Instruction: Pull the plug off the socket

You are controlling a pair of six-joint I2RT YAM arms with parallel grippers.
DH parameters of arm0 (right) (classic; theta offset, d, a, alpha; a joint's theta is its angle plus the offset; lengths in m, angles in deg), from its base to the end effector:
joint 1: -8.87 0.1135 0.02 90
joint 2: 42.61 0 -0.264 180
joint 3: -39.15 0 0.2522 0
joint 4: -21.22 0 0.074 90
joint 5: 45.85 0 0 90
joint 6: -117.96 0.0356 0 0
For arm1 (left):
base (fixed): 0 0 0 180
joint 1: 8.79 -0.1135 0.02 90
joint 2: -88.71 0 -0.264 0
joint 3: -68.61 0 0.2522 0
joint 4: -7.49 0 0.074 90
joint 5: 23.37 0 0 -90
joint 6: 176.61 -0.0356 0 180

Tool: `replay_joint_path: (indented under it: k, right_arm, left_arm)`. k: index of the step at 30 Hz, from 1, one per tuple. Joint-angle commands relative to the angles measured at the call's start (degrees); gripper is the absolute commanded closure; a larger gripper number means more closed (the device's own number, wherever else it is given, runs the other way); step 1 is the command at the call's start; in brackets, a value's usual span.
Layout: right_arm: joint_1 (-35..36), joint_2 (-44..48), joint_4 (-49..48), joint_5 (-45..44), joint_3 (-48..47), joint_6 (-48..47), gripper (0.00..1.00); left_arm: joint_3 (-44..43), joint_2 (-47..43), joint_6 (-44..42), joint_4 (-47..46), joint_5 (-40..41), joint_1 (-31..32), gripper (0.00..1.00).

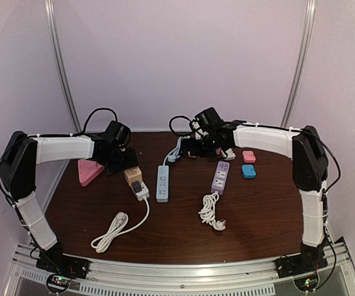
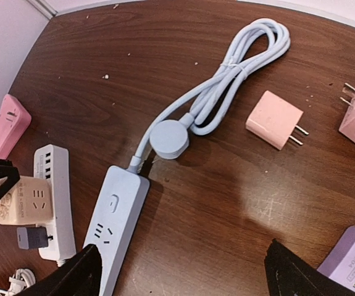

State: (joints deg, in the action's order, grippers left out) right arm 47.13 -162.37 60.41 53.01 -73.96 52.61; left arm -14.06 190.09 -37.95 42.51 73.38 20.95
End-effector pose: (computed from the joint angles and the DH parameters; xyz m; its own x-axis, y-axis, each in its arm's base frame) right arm 0.3716 0.3001 0.2352 -0.8023 -0.1079 -0.5871 -0.3977 0.8300 0.3910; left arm 0.3283 -0.1827 0.2032 -0.7869 -0.4091 -0.4619 -0.2401 0.8926 -0.3816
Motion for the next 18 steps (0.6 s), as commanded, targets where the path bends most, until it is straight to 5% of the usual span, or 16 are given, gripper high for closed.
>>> replay_joint_path:
  k: [1, 9, 18]
  right_arm:
    - [2.75, -2.15, 2.33, -2.80, -3.25, -1.50, 0.07]
    - [6.74, -3.67, 3.19, -3.70, -5.77, -1.55, 0.07]
    - [12.56, -6.68, 4.37, -4.64, -9.51, -2.03, 0.12]
  left_arm:
    - [0.52, -2.76, -0.60, -0.21, -1.55, -0.12, 0.38]
    - [2.14, -8.61, -7.57, 0.05, -6.46, -2.56, 0.37]
    - [11.81, -12.31, -9.05, -6.37, -18.22, -3.37, 0.49]
